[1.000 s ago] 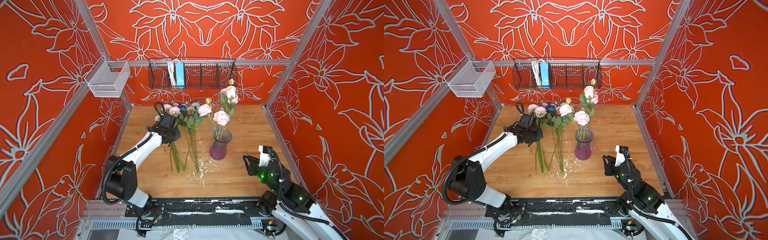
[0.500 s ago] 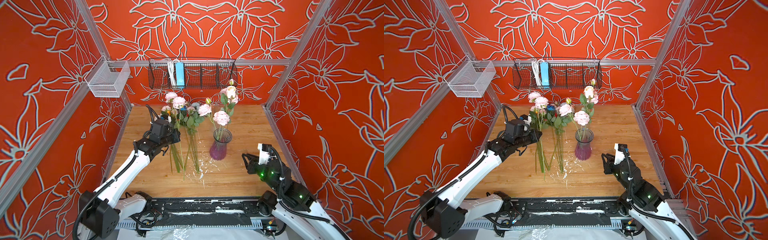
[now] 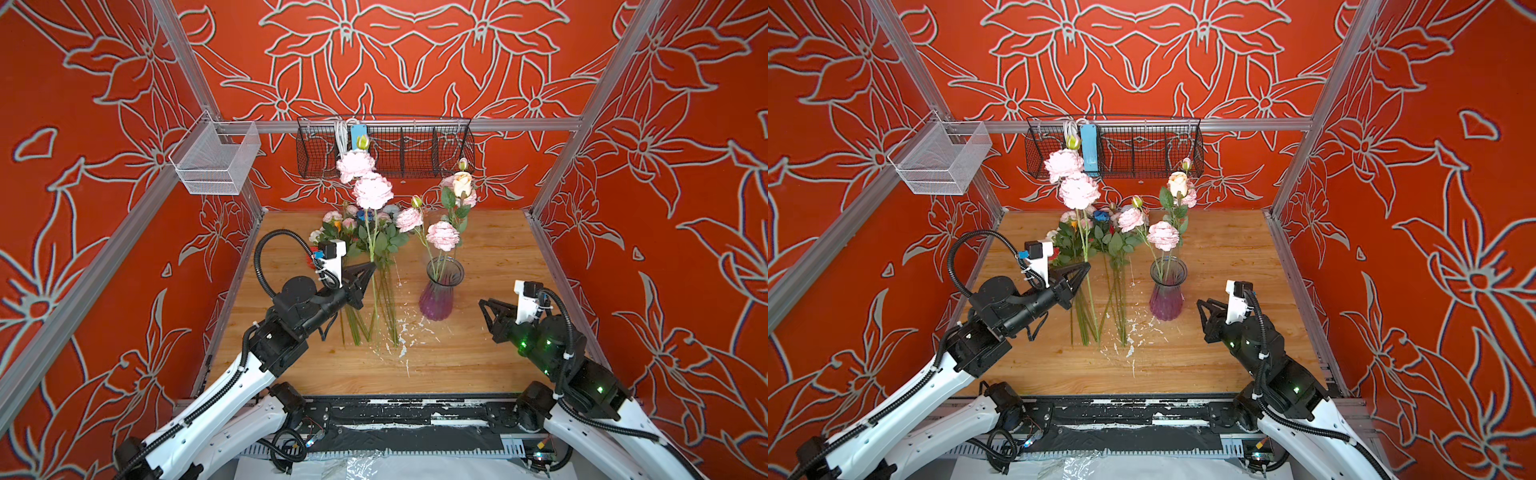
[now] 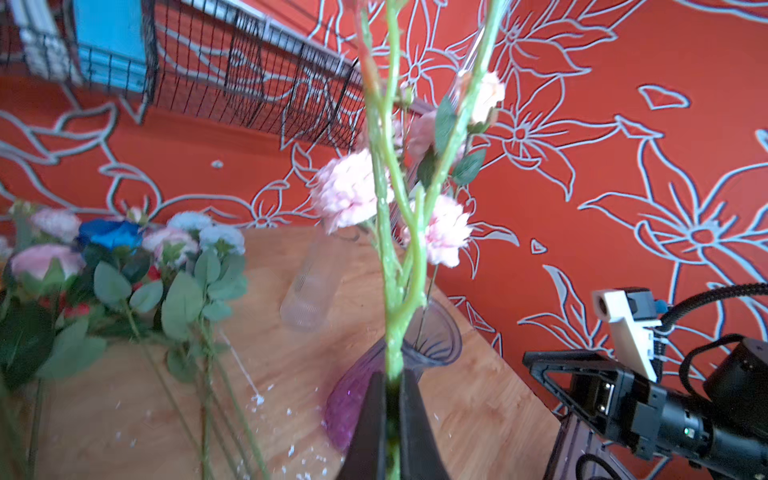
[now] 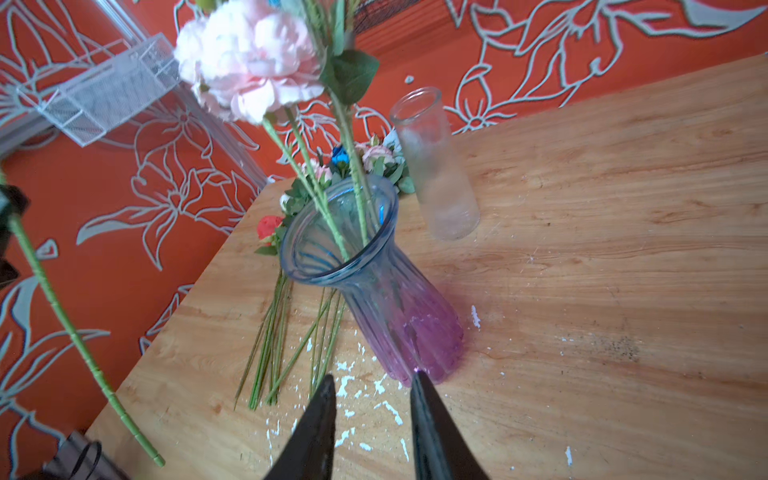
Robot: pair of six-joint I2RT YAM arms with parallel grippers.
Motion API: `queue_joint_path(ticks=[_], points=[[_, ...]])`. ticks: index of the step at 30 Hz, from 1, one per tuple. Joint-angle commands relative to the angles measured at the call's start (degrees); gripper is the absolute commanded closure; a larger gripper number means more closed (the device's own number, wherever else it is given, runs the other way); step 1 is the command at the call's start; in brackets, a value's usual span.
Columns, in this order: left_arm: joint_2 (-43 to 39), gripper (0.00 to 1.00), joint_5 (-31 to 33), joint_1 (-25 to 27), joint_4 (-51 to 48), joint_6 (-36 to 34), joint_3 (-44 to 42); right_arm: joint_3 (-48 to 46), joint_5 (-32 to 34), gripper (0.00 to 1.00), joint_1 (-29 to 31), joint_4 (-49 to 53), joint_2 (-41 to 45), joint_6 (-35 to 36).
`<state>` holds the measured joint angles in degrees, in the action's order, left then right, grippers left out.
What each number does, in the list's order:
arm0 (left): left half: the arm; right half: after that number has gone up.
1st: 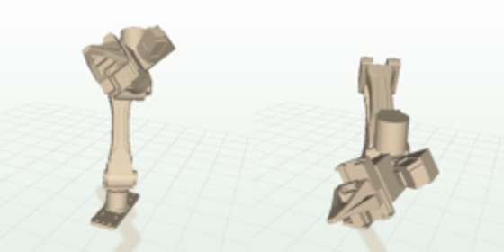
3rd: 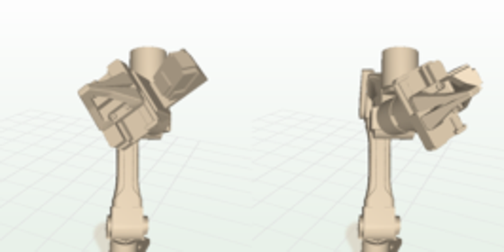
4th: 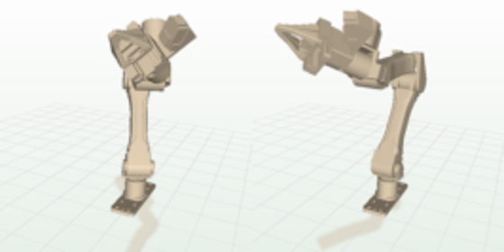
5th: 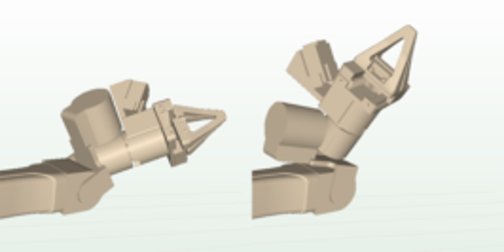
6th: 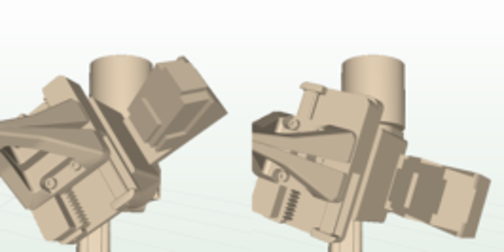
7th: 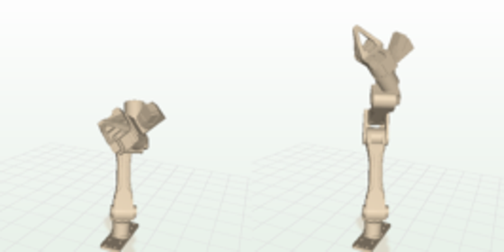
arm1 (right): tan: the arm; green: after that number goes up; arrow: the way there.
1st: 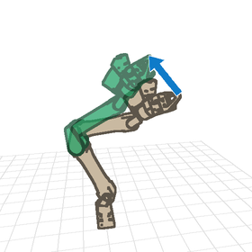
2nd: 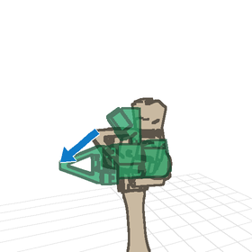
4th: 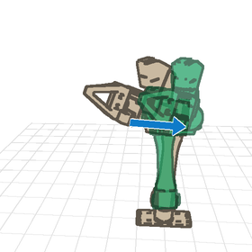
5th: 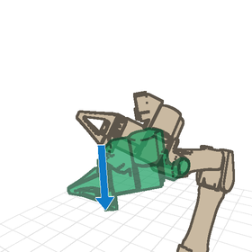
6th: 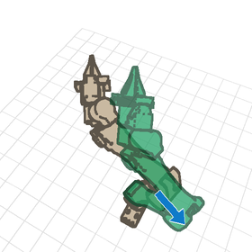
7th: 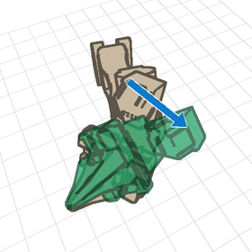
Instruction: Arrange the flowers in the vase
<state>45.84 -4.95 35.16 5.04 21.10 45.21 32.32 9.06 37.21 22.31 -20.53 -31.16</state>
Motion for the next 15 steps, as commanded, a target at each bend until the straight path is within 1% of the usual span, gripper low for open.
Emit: queue_joint_path(ticks=[1, 5, 10, 15], points=[[4.8, 1.00, 1.3, 3.3, 8.7, -6.8, 6.1, -1.8, 6.0, 0.68, 0.1, -0.7, 1.4, -3.2], [12.8, 1.00, 0.2, 8.3, 10.7, -13.4, 14.7, -2.6, 8.6, 0.67, 0.1, 2.0, 2.8, -5.2], [21.5, 1.00, -1.1, 12.8, 11.2, -20.9, 25.2, -2.5, 11.8, 0.66, 0.1, 4.8, 5.1, -5.9], [29.3, 1.00, 0.2, 16.3, 14.8, -29.2, 31.9, -3.9, 14.4, 0.65, 0.1, 5.7, 8.6, -6.6]])
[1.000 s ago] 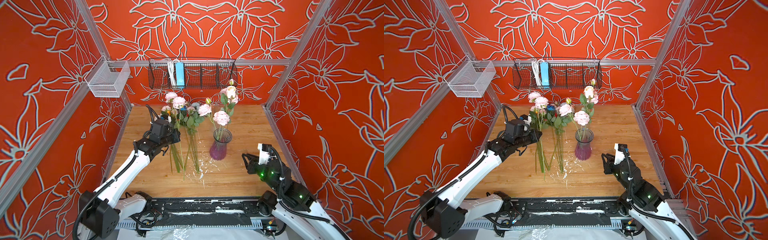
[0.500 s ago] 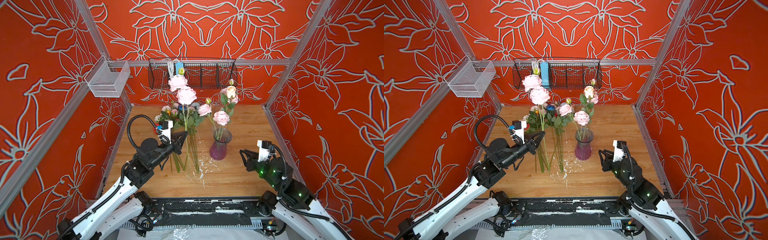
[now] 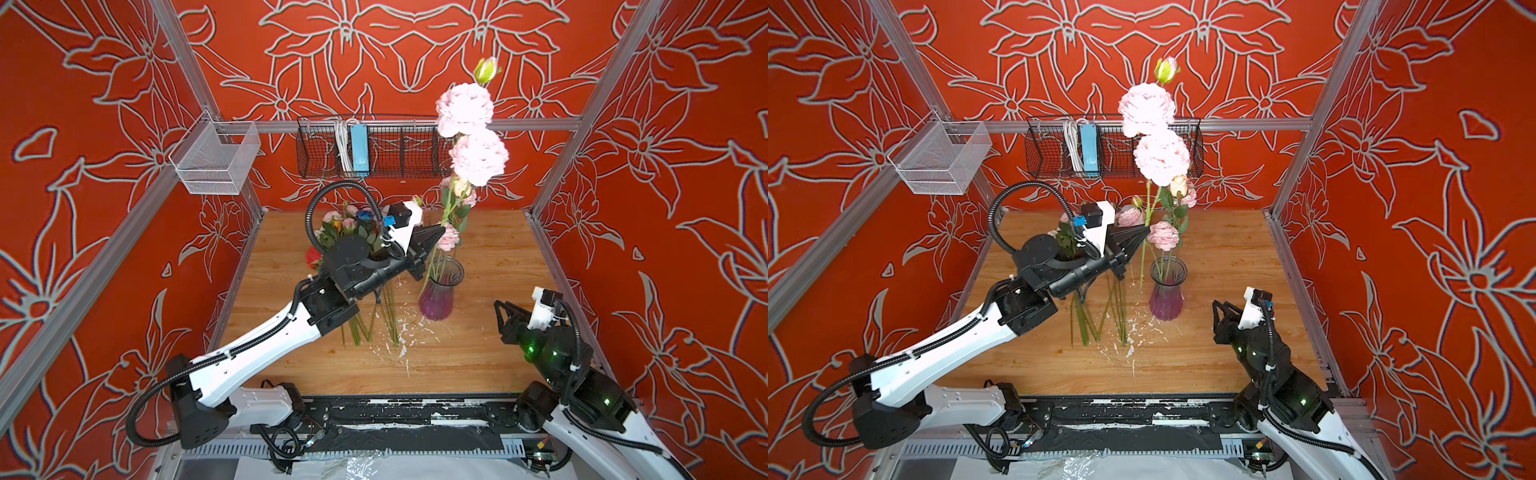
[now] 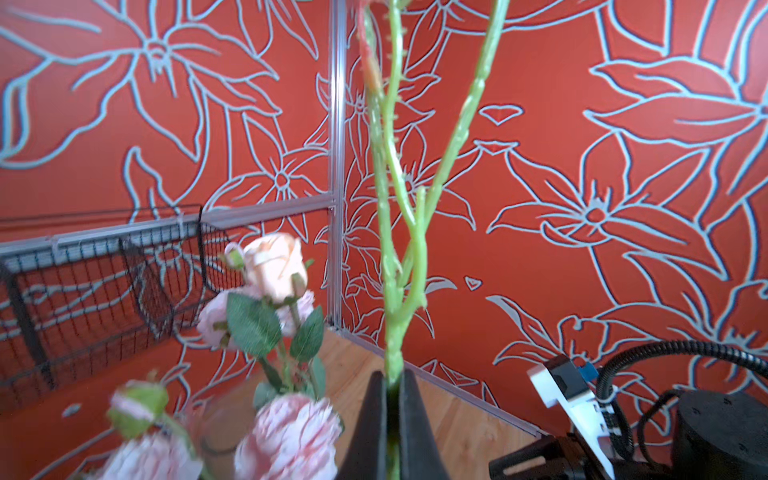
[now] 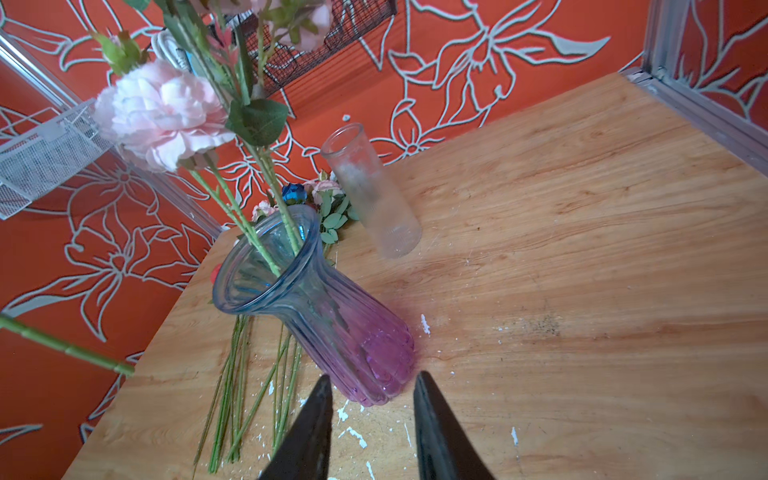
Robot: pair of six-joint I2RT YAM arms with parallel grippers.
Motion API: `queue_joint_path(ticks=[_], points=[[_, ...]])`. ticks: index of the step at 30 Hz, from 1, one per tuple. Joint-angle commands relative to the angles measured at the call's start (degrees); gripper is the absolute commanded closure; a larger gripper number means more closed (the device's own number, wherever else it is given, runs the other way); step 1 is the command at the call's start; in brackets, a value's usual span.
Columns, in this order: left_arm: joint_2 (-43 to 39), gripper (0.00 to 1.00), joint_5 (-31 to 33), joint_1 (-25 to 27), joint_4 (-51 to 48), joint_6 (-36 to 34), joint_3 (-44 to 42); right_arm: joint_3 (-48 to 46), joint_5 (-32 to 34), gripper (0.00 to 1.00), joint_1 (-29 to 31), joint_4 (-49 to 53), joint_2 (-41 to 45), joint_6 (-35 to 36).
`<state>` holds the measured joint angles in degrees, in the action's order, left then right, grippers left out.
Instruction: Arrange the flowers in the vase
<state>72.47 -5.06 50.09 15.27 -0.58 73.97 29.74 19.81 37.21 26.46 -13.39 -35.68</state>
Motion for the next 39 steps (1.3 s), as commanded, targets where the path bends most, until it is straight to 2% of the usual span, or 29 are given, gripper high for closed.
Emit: queue_joint_path(ticks=[1, 8, 11, 19, 24, 28, 32, 35, 38, 39], points=[[4.1, 1.00, 0.2, 1.6, 5.5, -8.4, 4.7, -1.4, 4.0, 0.65, 0.1, 1.8, 2.0, -2.1], [12.6, 1.00, -0.9, 3.4, 8.7, -12.7, 13.0, -1.4, 4.6, 0.64, 0.1, 2.0, 2.4, -0.9], [15.6, 1.00, -0.2, 4.0, 13.3, -15.3, 13.3, -1.7, 4.8, 0.64, 0.0, 1.6, 2.4, -0.6], [21.2, 1.00, 1.8, 4.0, 14.3, -16.4, 15.8, -1.4, 4.7, 0.64, 0.1, 1.0, 2.3, 0.7], [20.5, 1.00, 5.0, 4.0, 14.0, -13.1, 12.2, -0.9, 4.9, 0.64, 0.1, 1.5, 2.6, 1.4], [19.7, 1.00, 9.0, 4.0, 10.0, -8.8, 10.0, -1.2, 5.1, 0.63, 0.1, 1.0, 2.2, 1.6], [19.4, 1.00, 13.4, 3.9, 14.7, -4.4, 4.3, -1.4, 4.5, 0.63, 0.1, 0.1, 1.1, 1.5], [20.3, 1.00, 17.4, 3.9, 12.1, -1.3, 4.1, -1.4, 4.0, 0.62, 0.1, -0.9, -0.4, 1.8], [20.9, 1.00, 18.1, 3.9, 13.9, 0.1, 1.8, -1.1, 3.6, 0.61, 0.1, -1.3, -1.9, 1.9], [21.0, 0.95, 18.1, 3.9, 15.2, 0.3, 0.8, -1.0, 3.4, 0.60, 0.1, -1.6, -2.2, 2.0]])
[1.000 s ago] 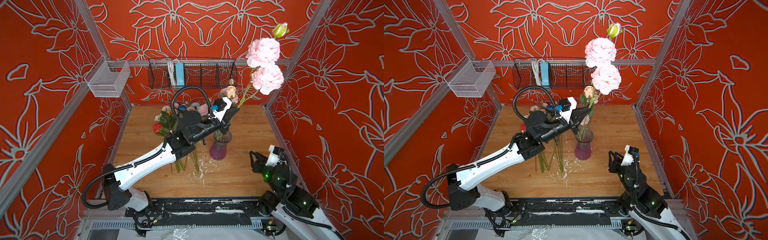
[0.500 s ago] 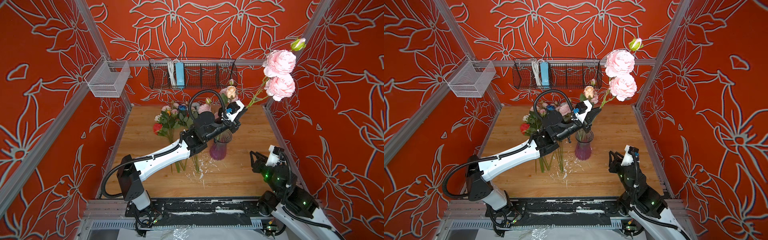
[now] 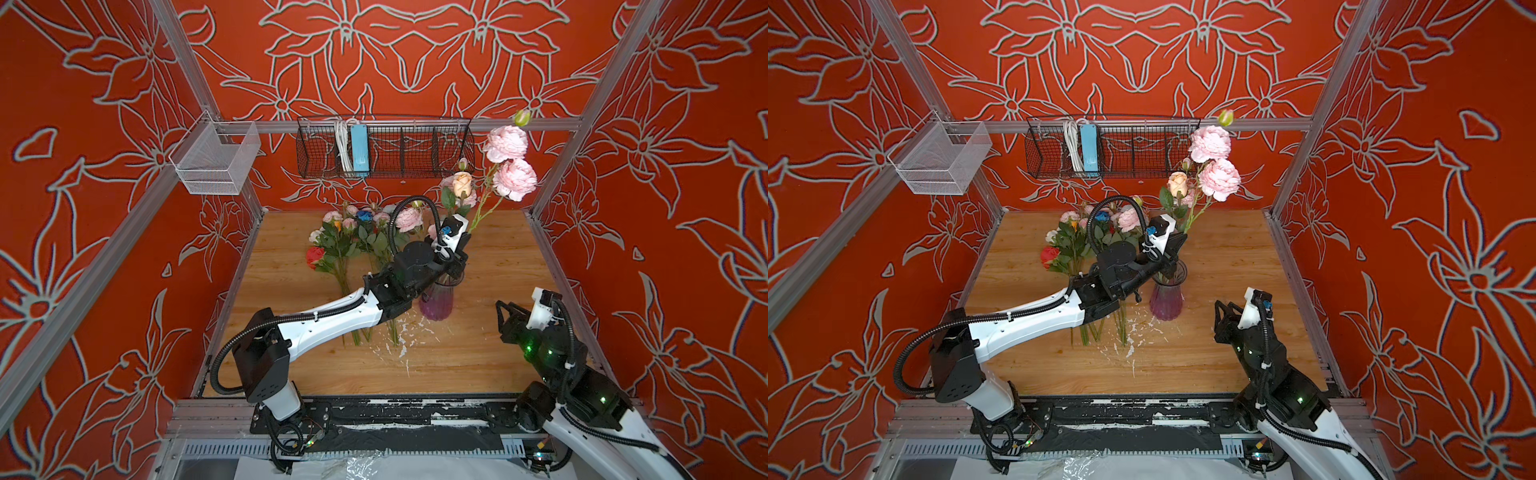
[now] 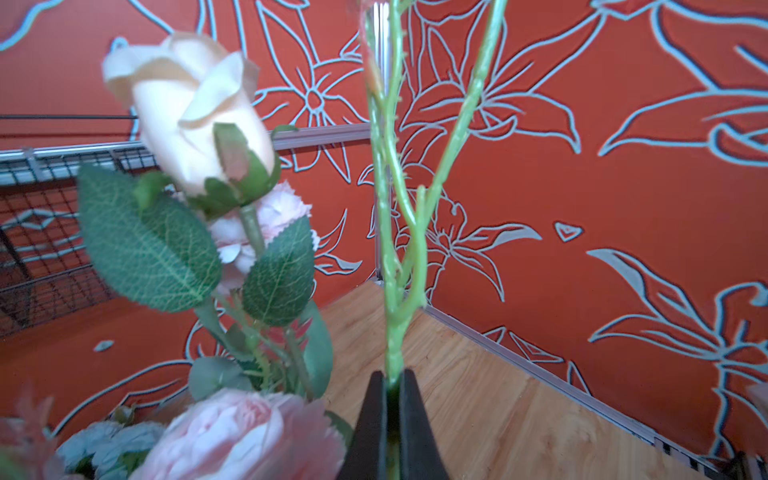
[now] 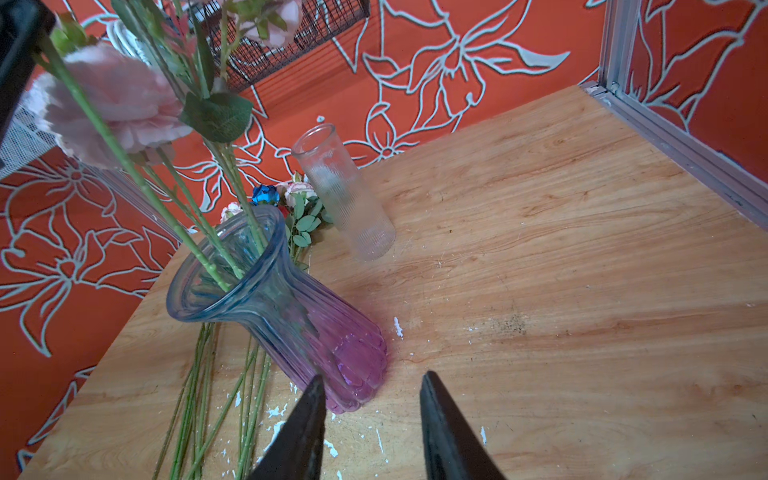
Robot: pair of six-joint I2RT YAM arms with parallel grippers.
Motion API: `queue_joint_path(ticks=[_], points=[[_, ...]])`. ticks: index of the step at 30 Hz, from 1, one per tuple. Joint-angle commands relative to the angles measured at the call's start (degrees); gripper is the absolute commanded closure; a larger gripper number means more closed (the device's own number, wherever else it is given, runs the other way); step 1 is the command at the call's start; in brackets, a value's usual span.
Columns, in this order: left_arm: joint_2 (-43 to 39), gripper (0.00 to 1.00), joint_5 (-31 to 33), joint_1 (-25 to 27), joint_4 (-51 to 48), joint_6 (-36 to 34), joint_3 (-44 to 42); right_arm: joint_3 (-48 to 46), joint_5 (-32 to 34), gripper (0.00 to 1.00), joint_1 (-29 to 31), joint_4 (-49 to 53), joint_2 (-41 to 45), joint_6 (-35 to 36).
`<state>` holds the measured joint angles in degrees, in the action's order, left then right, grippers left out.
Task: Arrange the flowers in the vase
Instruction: 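Open the left gripper and withdraw it back to the loose bunches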
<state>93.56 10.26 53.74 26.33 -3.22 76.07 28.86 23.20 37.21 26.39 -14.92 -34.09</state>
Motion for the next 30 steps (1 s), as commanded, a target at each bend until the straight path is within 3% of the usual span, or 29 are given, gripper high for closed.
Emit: queue_joint_path(ticks=[1, 4, 6, 19, 24, 27, 30], points=[[-0.1, 0.89, 3.1, 0.2, 4.6, 3.1, -1.9, 0.1, -0.2, 0.60, 0.1, -1.5, -1.0, 0.4], [-0.1, 0.85, 4.5, 0.2, 3.2, 3.4, -1.8, 0.2, -0.5, 0.59, 0.1, -1.5, -1.6, 0.6], [-0.1, 0.76, 3.8, 0.2, 2.3, 3.8, -1.7, 0.2, -0.4, 0.59, 0.1, -1.6, -1.6, 0.6], [-7.0, 0.72, -1.4, 0.3, -0.6, 7.7, -4.8, 1.7, -2.7, 0.57, 0.1, -1.0, -1.8, 1.2], [-13.3, 0.66, -4.1, 0.3, -11.2, 8.9, -3.6, 1.7, -3.3, 0.55, 0.1, -0.6, -1.9, 1.7], [-19.0, 0.63, 0.2, 0.3, -20.3, 9.3, -4.4, 1.3, -3.8, 0.55, 0.1, -0.5, -1.7, 1.6], [-25.9, 0.60, 12.7, 0.0, -25.9, 13.7, -10.6, 0.3, -4.6, 0.55, 0.0, -0.7, -1.5, 0.9]])
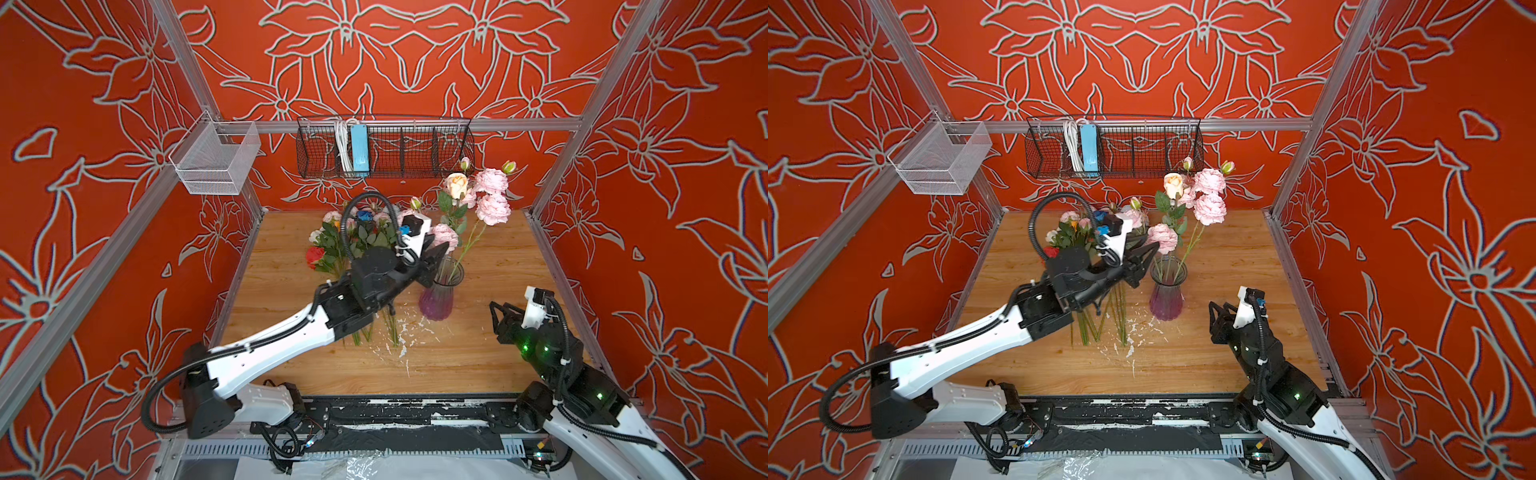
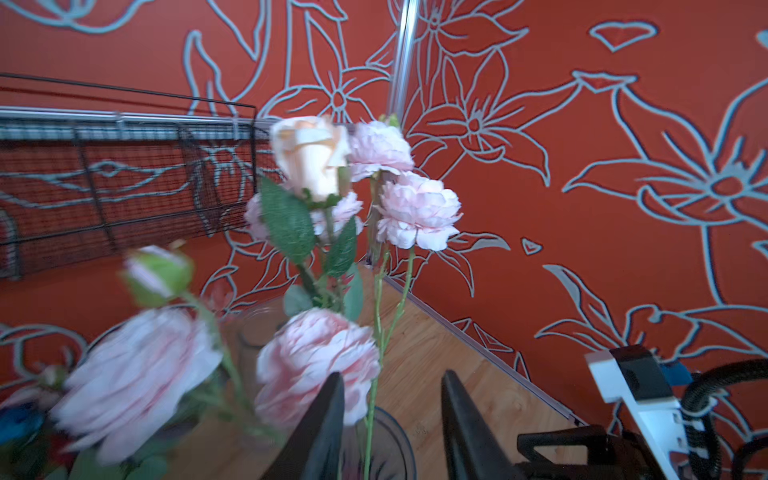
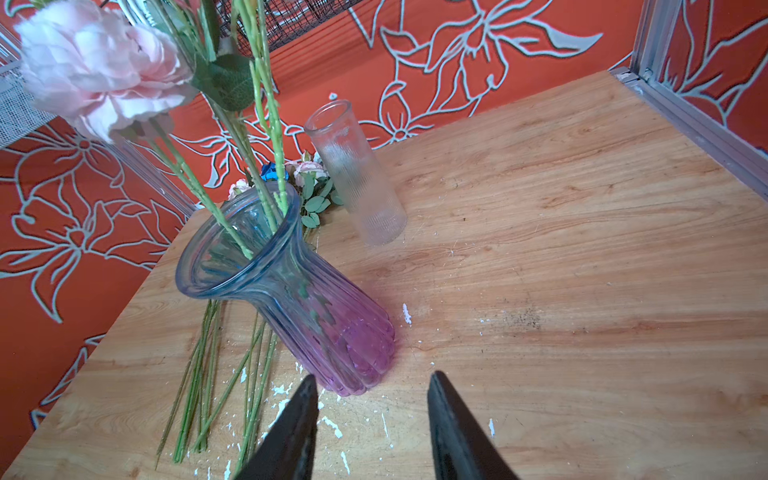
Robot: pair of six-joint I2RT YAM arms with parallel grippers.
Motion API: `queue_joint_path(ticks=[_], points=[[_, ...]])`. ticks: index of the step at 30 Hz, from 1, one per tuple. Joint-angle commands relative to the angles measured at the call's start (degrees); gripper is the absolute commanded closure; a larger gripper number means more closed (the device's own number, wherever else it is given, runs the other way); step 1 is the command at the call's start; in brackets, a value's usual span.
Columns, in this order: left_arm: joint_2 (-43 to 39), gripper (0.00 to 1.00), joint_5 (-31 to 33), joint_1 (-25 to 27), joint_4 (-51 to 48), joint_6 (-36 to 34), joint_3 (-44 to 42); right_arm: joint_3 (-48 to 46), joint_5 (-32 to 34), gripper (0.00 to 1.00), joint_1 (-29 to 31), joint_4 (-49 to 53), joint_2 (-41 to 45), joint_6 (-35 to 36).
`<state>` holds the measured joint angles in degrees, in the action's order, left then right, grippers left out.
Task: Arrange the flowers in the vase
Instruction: 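Open the left gripper and withdraw it back to the loose bunches, then grasp a single pink rose stem from the bunch with the left gripper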
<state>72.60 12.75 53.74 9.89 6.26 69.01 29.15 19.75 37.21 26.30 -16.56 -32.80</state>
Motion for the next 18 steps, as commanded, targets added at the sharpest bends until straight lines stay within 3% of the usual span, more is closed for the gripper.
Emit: queue_joint_path(ticks=[1, 4, 7, 9, 14, 18], points=[[-7.2, 0.60, 14.1, -0.8, -12.7, 7.0, -5.9, -0.3, -1.6, 0.55, 0.1, -0.8, 0.0, -0.6], [-11.7, 0.59, 15.4, -8.4, -25.2, 19.7, -11.9, -1.8, -2.5, 0.56, 0.1, -1.7, -0.2, -1.3], [-12.1, 0.58, 3.3, -22.0, -32.7, 30.8, -17.5, -2.7, -3.3, 0.58, 0.1, -2.2, -1.3, -1.7], [-9.4, 0.59, -2.5, -27.8, -34.3, 33.7, -19.2, -3.2, -3.8, 0.58, 0.1, -2.6, -2.3, -2.2], [0.5, 0.58, -8.6, -29.9, -31.9, 32.6, -17.8, -3.6, -6.4, 0.59, 0.1, -3.3, -5.5, -2.4], [8.7, 0.61, -17.3, -29.4, -27.2, 33.4, -16.3, -3.8, -6.0, 0.59, 0.1, -2.0, -5.7, -2.3]])
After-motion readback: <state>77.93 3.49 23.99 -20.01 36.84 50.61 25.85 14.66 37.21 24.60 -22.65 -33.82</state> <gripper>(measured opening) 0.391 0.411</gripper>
